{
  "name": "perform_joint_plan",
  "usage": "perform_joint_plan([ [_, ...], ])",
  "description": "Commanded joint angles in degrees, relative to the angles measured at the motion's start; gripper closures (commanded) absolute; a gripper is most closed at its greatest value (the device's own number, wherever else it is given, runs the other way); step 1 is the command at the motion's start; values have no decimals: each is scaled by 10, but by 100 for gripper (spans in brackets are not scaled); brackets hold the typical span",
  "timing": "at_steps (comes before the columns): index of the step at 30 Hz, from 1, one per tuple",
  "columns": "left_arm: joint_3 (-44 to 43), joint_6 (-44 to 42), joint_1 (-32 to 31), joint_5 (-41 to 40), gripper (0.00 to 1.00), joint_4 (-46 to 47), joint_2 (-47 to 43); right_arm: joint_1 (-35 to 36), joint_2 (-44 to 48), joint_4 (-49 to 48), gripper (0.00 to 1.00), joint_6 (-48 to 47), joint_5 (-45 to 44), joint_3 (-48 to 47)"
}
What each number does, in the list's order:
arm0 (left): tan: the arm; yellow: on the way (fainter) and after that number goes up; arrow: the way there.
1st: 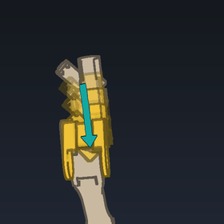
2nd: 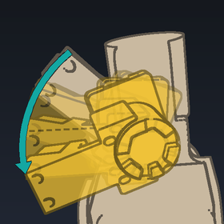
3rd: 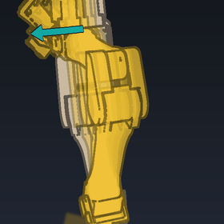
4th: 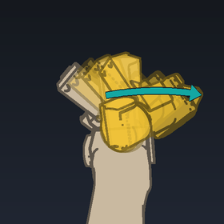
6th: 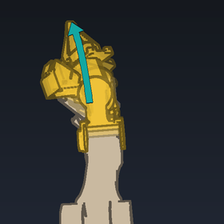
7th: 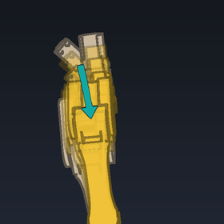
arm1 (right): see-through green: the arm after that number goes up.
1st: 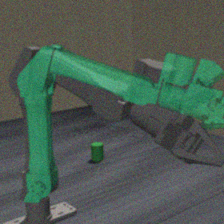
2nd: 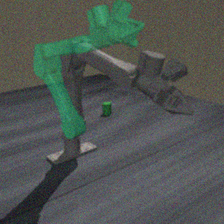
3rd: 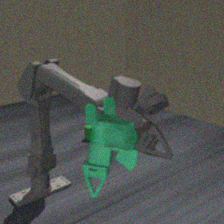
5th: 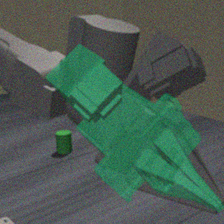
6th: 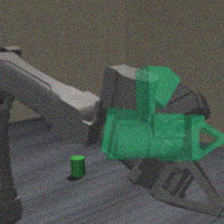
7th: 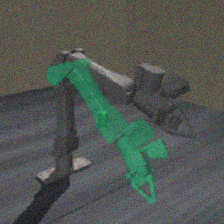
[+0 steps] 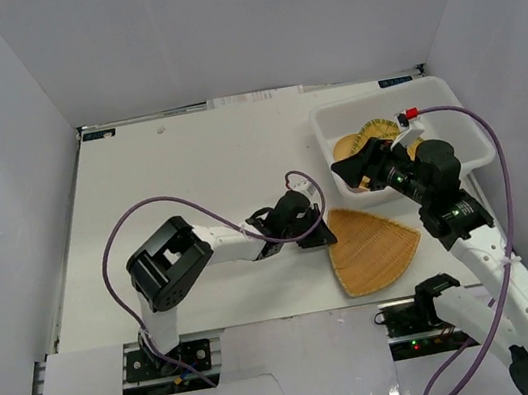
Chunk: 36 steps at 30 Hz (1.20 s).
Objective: Place the plates into the plastic bin on the countertop
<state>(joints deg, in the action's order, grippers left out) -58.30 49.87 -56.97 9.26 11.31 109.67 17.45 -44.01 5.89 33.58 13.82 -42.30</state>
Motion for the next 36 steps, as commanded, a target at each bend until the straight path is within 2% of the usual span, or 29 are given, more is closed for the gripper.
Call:
perform_joint_plan([
  [1,-10,-18,-1,-46,100,-34,-25,4,13,-14,23,-15,-16,-6],
  [6,50,-58,-1,-74,100,-96,-124,6,23,-7,23,-19,-30,-20],
  [10,99,-65,2,-84,100,-155,-259,6,25,-4,23,-22,-38,-44],
  [11,103,-65,3,-84,100,-162,-313,6,26,-4,23,-20,-40,-50],
  [14,106,-61,10,-84,100,-177,-401,5,32,-4,23,-17,-49,-80],
  [18,76,-60,33,-60,100,-159,-436,6,33,11,23,-19,-65,-130],
  [21,26,-69,51,-50,100,-138,-395,6,39,25,25,-23,-94,-164],
  [23,-30,-88,56,-52,100,-127,-358,5,59,28,34,-25,-144,-177],
  [24,-53,-93,57,-80,100,-127,-335,5,68,21,39,-25,-170,-176],
  [25,-77,-95,60,-84,100,-128,-284,5,89,14,53,-26,-204,-176],
  [27,-146,-100,71,-70,100,-118,-229,5,103,8,67,-34,-227,-182],
  [28,-173,-101,73,-72,100,-118,-173,6,105,11,73,-40,-230,-189],
  [34,-385,-82,94,-64,100,-123,36,5,105,43,73,-54,-220,-201],
  [36,-450,-58,102,-62,100,-127,80,6,109,44,72,-55,-221,-198],
])
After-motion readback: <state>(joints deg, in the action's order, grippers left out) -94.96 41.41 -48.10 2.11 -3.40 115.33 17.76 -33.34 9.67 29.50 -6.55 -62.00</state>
